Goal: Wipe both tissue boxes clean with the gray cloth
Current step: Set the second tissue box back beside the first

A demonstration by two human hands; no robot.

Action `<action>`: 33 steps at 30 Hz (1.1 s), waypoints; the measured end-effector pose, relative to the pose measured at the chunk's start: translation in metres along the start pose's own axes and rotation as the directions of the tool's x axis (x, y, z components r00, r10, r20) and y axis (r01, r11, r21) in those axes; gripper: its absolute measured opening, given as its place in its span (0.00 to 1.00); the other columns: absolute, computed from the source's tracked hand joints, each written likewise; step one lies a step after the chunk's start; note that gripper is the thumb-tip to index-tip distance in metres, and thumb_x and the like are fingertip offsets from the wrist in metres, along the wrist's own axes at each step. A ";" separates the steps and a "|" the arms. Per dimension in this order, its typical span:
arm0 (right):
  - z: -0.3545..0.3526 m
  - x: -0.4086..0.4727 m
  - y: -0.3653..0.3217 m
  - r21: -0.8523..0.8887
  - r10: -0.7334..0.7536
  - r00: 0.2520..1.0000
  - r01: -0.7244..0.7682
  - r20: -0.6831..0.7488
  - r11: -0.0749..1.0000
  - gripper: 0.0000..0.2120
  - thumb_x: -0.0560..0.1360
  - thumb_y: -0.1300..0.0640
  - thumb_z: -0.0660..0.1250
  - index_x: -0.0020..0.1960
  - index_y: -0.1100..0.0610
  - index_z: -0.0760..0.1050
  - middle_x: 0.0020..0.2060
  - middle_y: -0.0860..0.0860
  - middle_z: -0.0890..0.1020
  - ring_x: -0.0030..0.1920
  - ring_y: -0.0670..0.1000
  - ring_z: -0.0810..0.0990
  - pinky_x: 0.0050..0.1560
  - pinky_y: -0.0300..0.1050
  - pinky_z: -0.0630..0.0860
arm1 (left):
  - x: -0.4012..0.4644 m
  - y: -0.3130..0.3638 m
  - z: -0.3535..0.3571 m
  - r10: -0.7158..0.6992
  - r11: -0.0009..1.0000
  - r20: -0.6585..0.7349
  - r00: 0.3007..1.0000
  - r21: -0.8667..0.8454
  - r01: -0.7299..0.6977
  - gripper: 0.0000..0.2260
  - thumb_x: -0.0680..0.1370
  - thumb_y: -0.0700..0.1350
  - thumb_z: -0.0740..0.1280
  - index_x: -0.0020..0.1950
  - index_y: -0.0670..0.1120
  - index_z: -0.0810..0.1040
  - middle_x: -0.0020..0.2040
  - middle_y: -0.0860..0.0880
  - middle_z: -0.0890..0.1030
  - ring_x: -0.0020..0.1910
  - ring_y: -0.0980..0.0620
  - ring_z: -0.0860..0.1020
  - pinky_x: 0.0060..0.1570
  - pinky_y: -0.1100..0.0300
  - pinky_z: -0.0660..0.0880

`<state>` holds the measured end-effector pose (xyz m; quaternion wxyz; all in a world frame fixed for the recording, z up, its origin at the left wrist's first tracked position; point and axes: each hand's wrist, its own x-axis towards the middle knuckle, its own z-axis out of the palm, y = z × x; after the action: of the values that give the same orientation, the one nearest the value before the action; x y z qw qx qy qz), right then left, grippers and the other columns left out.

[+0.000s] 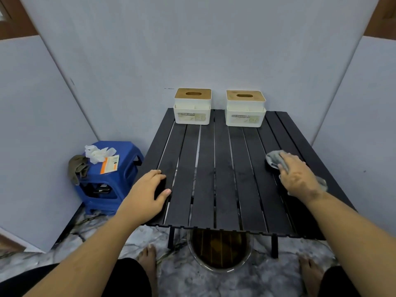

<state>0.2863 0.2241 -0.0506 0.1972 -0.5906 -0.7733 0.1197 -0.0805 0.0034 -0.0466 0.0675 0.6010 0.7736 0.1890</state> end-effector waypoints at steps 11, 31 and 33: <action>0.079 -0.078 -0.183 0.380 -0.692 0.683 0.591 0.233 0.711 0.23 0.82 0.59 0.60 0.77 0.52 0.64 0.78 0.51 0.61 0.78 0.50 0.57 0.79 0.47 0.48 | 0.003 -0.010 0.006 -0.104 0.989 -0.109 0.989 -0.116 0.091 0.17 0.82 0.34 0.61 0.70 0.42 0.78 0.75 0.48 0.73 0.74 0.47 0.70 0.73 0.56 0.64; 0.107 -0.061 -0.248 0.258 -0.830 0.507 0.790 0.233 0.556 0.22 0.81 0.60 0.57 0.74 0.54 0.69 0.75 0.53 0.66 0.76 0.52 0.62 0.76 0.51 0.61 | -0.026 -0.016 -0.008 -0.143 0.951 -0.167 0.975 -0.296 0.089 0.14 0.81 0.33 0.58 0.62 0.48 0.69 0.56 0.53 0.73 0.47 0.61 0.72 0.51 0.60 0.68; 0.103 -0.071 -0.230 0.280 -0.883 0.382 0.846 0.273 0.453 0.25 0.79 0.59 0.51 0.75 0.55 0.68 0.76 0.52 0.66 0.78 0.52 0.59 0.77 0.51 0.58 | -0.025 -0.018 -0.006 -0.148 0.950 -0.198 0.969 -0.302 0.084 0.14 0.81 0.32 0.58 0.61 0.47 0.69 0.54 0.49 0.74 0.48 0.59 0.73 0.50 0.59 0.68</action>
<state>0.0571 0.0974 -0.0582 0.1038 -0.0551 -0.9821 0.1475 -0.0922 -0.0260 -0.0507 0.0810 0.5134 0.7741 0.3614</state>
